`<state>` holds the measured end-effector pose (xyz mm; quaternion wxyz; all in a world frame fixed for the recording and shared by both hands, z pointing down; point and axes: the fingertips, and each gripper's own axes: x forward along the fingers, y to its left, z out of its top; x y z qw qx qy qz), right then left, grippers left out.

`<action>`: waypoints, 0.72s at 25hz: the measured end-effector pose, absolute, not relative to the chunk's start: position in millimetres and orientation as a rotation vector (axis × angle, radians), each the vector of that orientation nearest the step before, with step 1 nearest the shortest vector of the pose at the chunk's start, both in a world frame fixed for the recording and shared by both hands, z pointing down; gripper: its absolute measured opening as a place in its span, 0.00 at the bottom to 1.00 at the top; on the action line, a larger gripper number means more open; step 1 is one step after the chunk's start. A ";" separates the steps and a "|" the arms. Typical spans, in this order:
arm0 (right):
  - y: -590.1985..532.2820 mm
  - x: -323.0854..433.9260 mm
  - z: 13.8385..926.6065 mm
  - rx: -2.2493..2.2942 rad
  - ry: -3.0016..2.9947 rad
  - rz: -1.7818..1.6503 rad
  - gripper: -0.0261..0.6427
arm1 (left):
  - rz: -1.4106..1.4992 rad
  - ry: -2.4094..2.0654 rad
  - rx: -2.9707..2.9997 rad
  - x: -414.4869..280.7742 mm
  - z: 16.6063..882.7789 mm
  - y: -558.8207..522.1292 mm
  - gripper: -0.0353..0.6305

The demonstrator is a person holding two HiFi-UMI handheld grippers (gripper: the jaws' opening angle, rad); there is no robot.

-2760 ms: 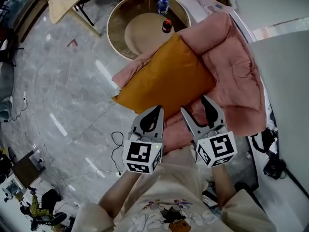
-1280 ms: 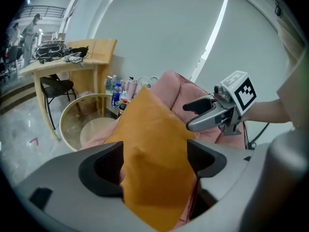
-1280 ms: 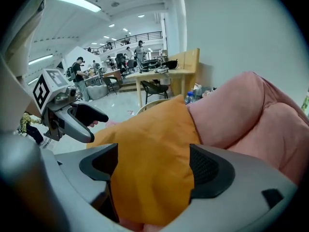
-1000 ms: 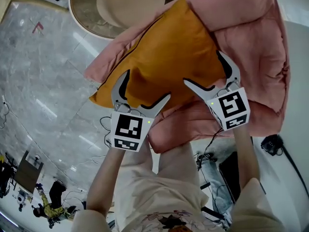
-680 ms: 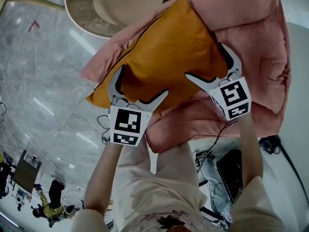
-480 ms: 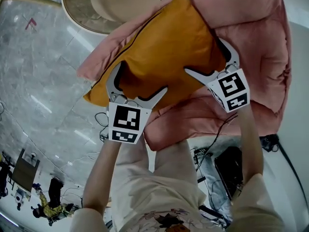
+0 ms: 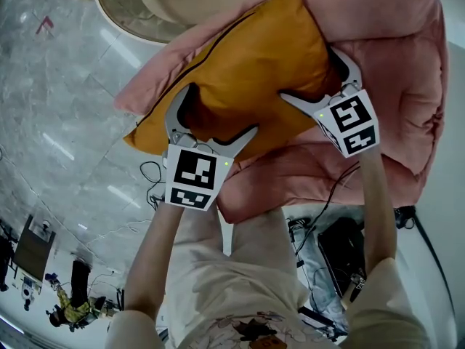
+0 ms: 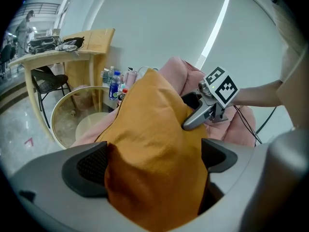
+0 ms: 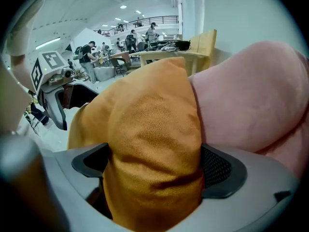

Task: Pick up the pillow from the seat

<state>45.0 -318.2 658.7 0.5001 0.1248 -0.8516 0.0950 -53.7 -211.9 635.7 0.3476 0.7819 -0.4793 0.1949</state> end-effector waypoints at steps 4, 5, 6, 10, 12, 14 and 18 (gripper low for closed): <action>-318.0 41.5 666.0 0.287 -2.055 0.270 0.91 | 0.528 -1.249 2.038 -54.0 636.6 -212.2 0.95; -317.9 41.5 667.7 0.286 -2.053 0.272 0.91 | 0.533 -1.261 2.038 -55.3 635.2 -212.9 0.95; -317.4 41.7 668.9 0.285 -2.051 0.272 0.91 | 0.535 -1.276 2.039 -57.2 632.7 -214.0 0.94; -316.1 39.1 672.6 0.284 -2.064 0.275 0.91 | 0.538 -1.323 2.054 -70.1 622.4 -223.9 0.94; -311.4 38.5 673.9 0.281 -2.055 0.276 0.89 | 0.535 -1.318 2.058 -77.0 623.0 -227.1 0.94; -306.5 39.7 673.7 0.285 -2.044 0.266 0.83 | 0.556 -1.279 2.073 -80.7 629.8 -227.6 0.94; -300.3 37.1 671.9 0.292 -2.047 0.258 0.78 | 0.666 -1.167 2.041 -85.0 659.8 -216.1 0.95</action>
